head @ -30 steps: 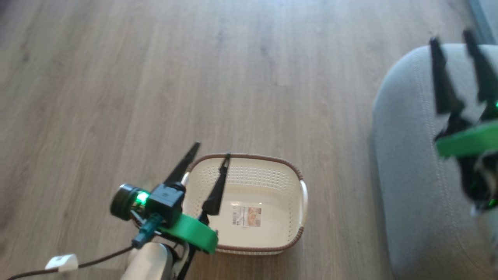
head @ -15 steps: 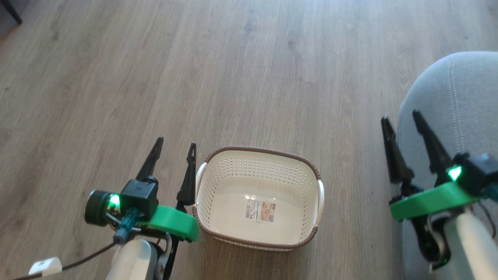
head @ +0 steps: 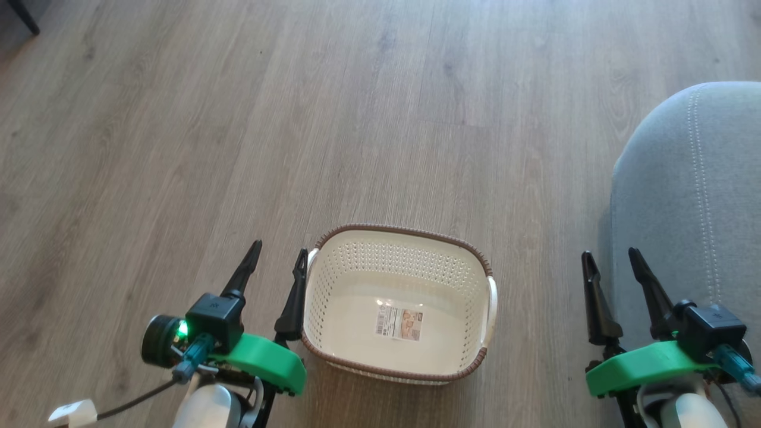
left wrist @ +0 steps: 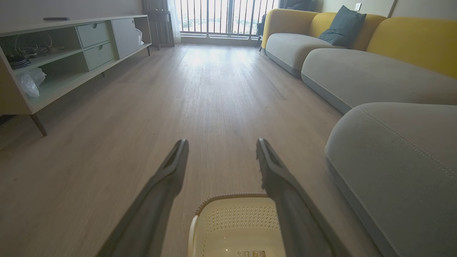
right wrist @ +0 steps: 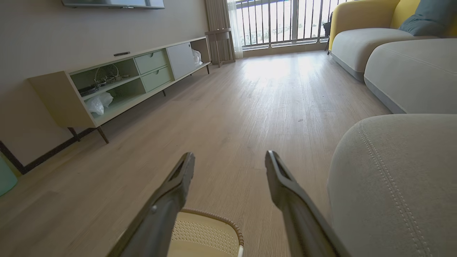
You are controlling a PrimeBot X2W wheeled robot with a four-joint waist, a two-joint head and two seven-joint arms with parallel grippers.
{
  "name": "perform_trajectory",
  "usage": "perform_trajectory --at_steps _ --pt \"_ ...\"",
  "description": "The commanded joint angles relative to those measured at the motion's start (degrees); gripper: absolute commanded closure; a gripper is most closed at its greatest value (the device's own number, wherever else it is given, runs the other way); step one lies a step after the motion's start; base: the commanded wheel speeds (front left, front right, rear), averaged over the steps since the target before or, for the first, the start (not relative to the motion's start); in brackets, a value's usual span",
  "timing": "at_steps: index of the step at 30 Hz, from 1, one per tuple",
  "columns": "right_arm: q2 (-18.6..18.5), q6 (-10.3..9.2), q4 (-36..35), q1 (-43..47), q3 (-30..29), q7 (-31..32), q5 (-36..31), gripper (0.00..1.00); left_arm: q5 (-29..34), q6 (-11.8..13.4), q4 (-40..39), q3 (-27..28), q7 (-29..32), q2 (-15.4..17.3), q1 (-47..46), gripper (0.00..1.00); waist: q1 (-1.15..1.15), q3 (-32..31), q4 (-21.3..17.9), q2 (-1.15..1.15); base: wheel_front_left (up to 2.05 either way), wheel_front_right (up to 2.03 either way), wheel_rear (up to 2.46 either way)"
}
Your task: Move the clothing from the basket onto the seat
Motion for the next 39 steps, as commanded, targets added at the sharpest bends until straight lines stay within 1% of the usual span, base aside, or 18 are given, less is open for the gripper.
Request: perform_trajectory --at_steps 1,9,15,18,22,26,29,34,39 --pt "0.15 -0.01 -1.69 -0.84 1.05 -0.52 -0.09 0.0 -0.1 -0.13 -1.51 1.81 -0.29 -0.08 -1.12 0.0 0.0 -0.07 -0.12 0.0 0.0 0.0 0.0" --pt "0.54 -0.01 -0.86 -0.85 0.07 -0.52 1.48 0.0 -0.05 -1.14 -1.34 1.84 -0.29 -0.08 -0.74 0.0 0.0 -0.92 -0.61 0.0 0.0 0.0 0.0" --pt "0.56 -0.01 -1.08 -0.8 0.96 -0.52 1.47 0.0 0.36 -1.15 -1.64 1.76 -0.29 -0.08 -0.7 0.0 0.0 -1.38 -0.63 0.0 0.0 0.0 0.0" --pt "0.57 -0.01 -0.98 -0.74 1.21 -0.52 1.4 0.0 0.34 -0.71 -1.89 1.78 -0.29 -0.08 -0.53 0.0 0.0 -1.65 -0.57 0.0 0.0 0.0 0.0" --pt "0.57 -0.01 -0.84 -0.7 1.38 -0.52 1.33 0.0 -0.85 -1.31 -0.95 1.92 -0.29 -0.08 -0.34 0.0 0.0 -1.97 -0.6 0.0 0.0 0.0 0.0" --pt "0.57 -0.01 -0.85 -0.69 1.23 -0.52 0.8 0.0 0.26 -1.27 0.33 2.14 -0.29 -0.08 -0.16 0.0 0.0 -2.24 -0.64 0.0 0.0 0.0 0.0" --pt "0.57 -0.01 -0.86 -0.74 1.38 -0.52 0.55 0.0 0.01 -1.66 0.37 2.65 -0.29 -0.08 -0.13 0.0 0.0 -2.29 -0.72 0.0 0.0 0.0 0.0" --pt "0.57 -0.01 -0.78 -0.72 1.77 -0.52 0.43 0.0 1.42 -3.11 -1.42 2.77 -0.29 -0.08 -0.09 0.0 0.0 -2.25 -0.8 0.0 0.0 0.0 0.0" --pt "0.57 -0.01 -0.61 -0.99 1.92 -0.52 0.52 0.0 0.42 -3.9 -2.68 3.23 -0.29 -0.08 0.16 0.0 0.0 -2.06 -0.97 0.0 0.0 0.0 0.0"
